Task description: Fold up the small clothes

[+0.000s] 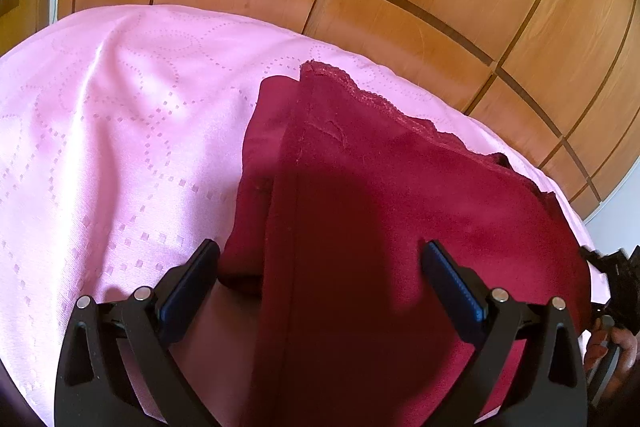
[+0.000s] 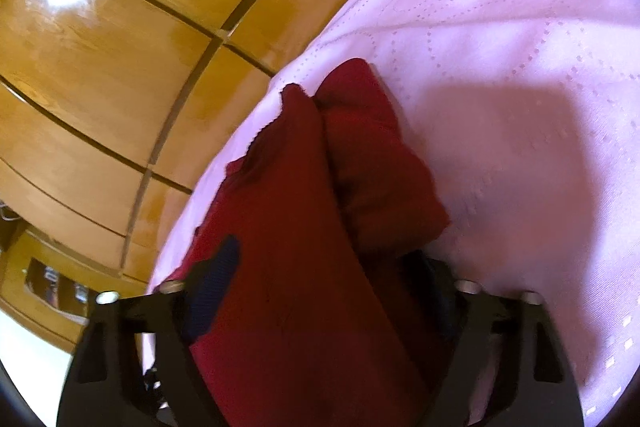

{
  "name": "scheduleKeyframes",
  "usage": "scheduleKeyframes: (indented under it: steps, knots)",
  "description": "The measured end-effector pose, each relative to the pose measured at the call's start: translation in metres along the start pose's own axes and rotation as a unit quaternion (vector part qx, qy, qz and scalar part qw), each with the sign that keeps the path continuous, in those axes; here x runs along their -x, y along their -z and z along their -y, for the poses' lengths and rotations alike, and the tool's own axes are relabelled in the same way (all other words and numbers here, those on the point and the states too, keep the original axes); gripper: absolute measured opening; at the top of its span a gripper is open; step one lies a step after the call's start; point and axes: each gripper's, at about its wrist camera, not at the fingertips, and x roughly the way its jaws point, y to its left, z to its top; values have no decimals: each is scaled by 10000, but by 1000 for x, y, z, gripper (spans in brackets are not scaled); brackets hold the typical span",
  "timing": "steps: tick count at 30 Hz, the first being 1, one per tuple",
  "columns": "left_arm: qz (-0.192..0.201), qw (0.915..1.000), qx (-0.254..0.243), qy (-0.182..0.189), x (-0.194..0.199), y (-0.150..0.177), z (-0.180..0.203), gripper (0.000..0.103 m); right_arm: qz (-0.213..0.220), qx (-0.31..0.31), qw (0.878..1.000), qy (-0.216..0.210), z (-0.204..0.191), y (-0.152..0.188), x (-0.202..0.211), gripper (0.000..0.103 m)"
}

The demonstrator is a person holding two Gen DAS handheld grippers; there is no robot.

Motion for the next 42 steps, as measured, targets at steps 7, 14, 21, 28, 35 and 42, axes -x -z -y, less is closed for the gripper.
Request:
scheduleKeyframes:
  steps: [7,14,21,28,35,42]
  knots:
    - [1,10000,15,35,0,1,0,101,-39,-195,9997,-121,4,0,-2,27]
    - [48,9998,107,178,7,0,-4,101,125,16,9997,-228,-21,1,10,25]
    - [94,9997,145,148,27,-2,-15,101,232,261,9986,-389,-56,-1,20,25]
    - [241,9992,311,112,50,-3,-33,101,190,572,9960,-663,-101,5,26,25]
    - [203,9989,419,80,59,1,-45,101,-70,677,9911,-1142,-139,11,22,25]
    - [174,9988,446,78,67,5,-51,101,-424,898,9830,-1543,-179,26,6,25]
